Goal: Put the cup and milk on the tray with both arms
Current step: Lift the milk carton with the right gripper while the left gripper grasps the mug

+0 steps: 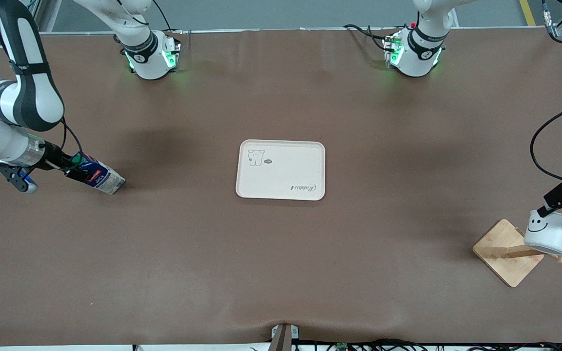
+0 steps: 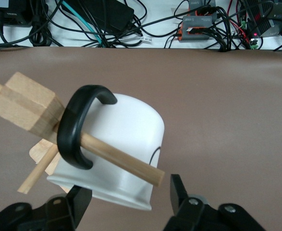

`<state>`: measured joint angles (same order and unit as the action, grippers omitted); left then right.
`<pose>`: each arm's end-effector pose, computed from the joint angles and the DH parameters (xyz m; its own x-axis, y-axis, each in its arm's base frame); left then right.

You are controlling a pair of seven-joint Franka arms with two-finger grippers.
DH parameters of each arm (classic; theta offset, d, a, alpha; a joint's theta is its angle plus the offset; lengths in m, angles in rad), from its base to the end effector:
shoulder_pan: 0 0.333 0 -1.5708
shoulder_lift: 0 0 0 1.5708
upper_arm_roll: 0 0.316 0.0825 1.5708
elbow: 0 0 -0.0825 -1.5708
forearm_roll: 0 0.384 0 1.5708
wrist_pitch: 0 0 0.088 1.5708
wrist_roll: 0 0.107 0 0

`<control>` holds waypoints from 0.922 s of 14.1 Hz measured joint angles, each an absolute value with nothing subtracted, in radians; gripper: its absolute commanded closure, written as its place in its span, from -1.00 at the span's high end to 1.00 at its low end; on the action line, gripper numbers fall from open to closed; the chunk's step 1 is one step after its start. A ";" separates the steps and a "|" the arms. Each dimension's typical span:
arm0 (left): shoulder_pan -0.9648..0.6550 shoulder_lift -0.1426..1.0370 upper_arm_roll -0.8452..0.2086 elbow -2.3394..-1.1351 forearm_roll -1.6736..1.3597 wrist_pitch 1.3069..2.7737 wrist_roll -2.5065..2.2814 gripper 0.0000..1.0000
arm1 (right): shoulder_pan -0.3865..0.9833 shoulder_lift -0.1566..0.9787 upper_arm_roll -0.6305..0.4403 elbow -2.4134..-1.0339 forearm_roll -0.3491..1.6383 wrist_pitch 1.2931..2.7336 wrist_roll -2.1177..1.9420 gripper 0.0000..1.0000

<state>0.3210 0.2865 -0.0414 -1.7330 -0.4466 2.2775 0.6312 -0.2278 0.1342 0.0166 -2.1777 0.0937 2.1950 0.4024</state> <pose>0.6401 0.1754 0.4420 0.9182 -0.0483 0.3931 -0.1398 -0.9681 0.2078 0.5268 -0.1096 0.3203 0.7755 -0.6163 -0.1371 -0.6241 -0.7811 -0.0191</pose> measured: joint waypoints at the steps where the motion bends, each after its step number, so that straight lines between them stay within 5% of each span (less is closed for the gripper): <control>1: 0.320 0.291 -0.041 -1.732 -0.447 2.287 0.631 0.29 | -0.228 0.134 0.017 -2.183 0.094 2.199 0.402 0.47; 2: 0.320 0.295 -0.041 -1.731 -0.447 2.293 0.631 0.21 | -0.228 0.134 0.017 -2.186 0.094 2.201 0.403 -0.99; 13: 0.300 0.297 -0.047 -1.731 -0.447 2.279 0.629 -0.69 | -0.227 0.096 0.016 -2.185 0.094 2.152 0.396 -1.00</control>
<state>0.3004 0.2970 -0.0474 -1.7306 -0.4466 2.2789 0.6292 -0.2273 0.0961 0.0163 -2.1850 0.0942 2.1518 0.3955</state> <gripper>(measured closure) 0.749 0.330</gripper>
